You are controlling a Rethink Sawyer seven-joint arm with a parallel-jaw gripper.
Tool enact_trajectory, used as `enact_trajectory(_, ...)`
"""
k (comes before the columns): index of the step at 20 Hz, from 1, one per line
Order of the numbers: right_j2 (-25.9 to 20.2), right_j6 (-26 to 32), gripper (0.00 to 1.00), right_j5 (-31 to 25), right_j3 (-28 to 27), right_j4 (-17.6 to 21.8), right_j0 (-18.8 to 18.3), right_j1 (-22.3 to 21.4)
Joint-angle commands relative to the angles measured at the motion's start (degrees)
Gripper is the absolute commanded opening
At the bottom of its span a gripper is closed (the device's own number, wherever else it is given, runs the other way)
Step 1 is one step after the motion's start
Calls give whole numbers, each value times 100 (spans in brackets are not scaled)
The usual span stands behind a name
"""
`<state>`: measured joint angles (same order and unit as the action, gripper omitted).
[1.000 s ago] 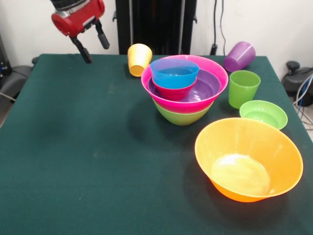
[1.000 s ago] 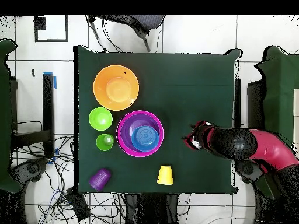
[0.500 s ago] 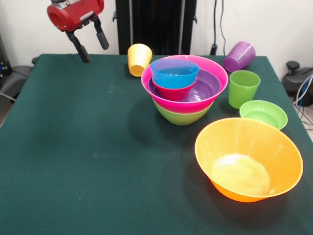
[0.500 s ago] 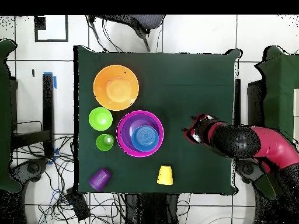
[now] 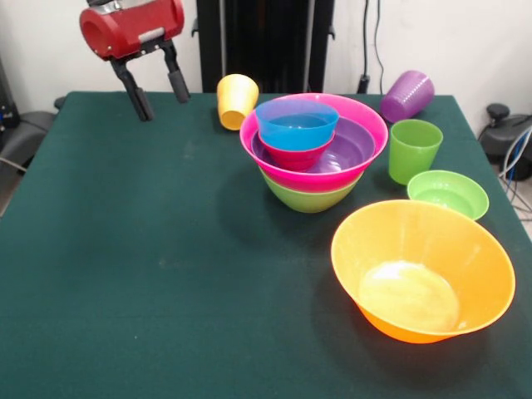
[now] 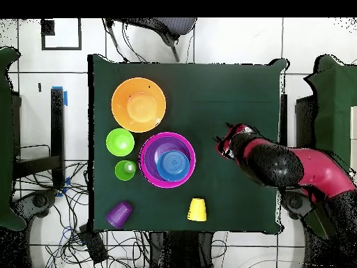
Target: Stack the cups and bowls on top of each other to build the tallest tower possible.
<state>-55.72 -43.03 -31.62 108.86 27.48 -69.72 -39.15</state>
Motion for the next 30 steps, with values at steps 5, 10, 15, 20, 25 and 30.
enact_trajectory(5,89,-1082,100,796,-261,-370,619,423)
enact_trajectory(10,313,-1252,100,890,-412,-589,889,364)
enact_trajectory(15,532,-1408,100,1211,-483,-694,1115,367)
enact_trajectory(20,883,-1476,100,1712,-544,-620,1449,486)
enact_trajectory(25,1100,-1438,100,2032,-507,-626,1624,536)
enact_trajectory(30,1138,-1311,100,2152,-407,-676,1625,554)
